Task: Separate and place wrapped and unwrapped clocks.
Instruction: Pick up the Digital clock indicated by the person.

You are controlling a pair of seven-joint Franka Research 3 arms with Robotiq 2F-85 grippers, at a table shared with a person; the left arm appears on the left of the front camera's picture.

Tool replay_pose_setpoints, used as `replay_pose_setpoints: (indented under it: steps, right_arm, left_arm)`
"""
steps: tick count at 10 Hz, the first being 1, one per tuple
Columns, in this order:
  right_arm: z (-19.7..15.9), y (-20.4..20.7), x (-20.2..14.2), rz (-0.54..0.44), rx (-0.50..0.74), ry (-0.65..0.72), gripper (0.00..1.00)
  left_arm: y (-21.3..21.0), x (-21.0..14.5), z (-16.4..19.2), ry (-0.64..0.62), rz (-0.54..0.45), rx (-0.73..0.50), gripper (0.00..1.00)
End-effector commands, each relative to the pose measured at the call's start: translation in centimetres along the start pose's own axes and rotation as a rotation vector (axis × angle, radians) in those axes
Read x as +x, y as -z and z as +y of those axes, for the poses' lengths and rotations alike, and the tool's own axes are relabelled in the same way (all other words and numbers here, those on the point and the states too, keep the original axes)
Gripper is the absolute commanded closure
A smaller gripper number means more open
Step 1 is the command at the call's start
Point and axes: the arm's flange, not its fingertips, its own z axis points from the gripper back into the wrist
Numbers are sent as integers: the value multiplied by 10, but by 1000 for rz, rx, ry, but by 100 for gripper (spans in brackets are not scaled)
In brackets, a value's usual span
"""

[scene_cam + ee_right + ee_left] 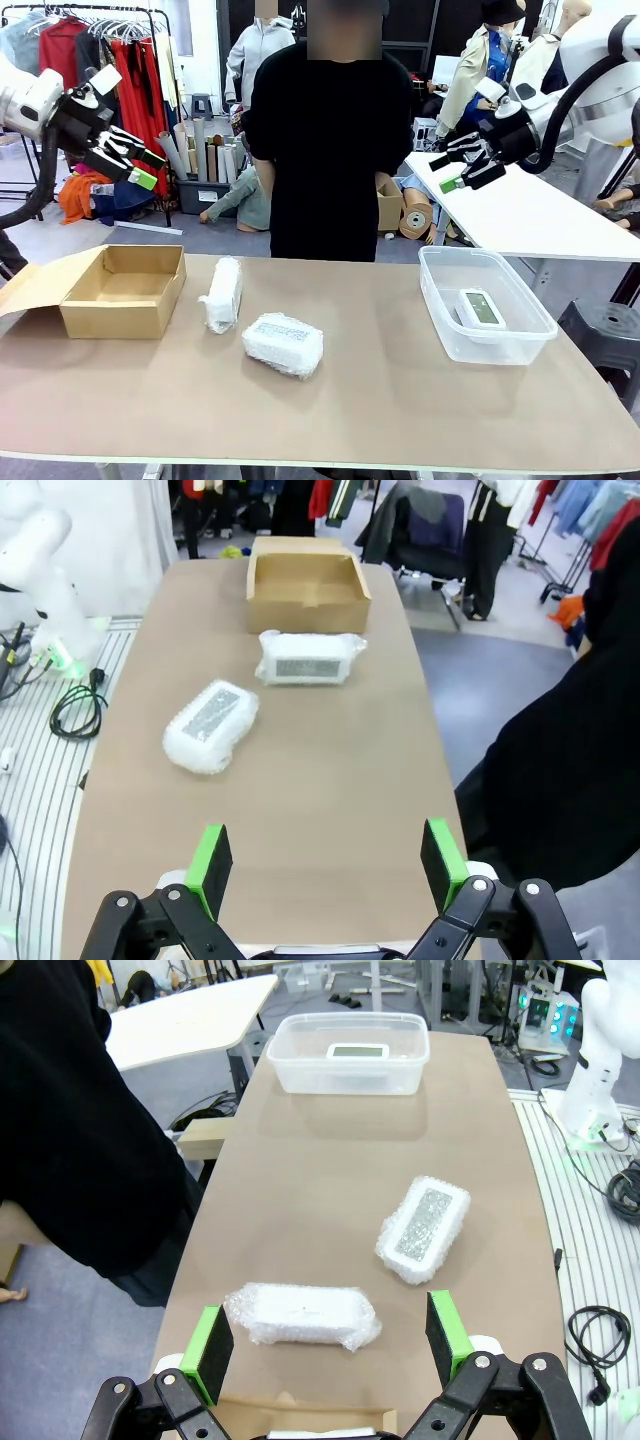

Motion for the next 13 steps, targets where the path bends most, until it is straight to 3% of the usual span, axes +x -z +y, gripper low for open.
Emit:
replay_pose_setpoints:
  steps: [1,5,13]
  right_arm:
    - [12,-5,-1,-13,-5,53,0]
    - [28,-12,-1,-21,50,79,0]
    - [23,-11,-2,-16,46,61,0]
  left_arm:
    - [-1,2,-1,2,-2,6,0]
    - [-1,2,-1,2,-2,6,0]
    - [-1,2,-1,2,-2,6,0]
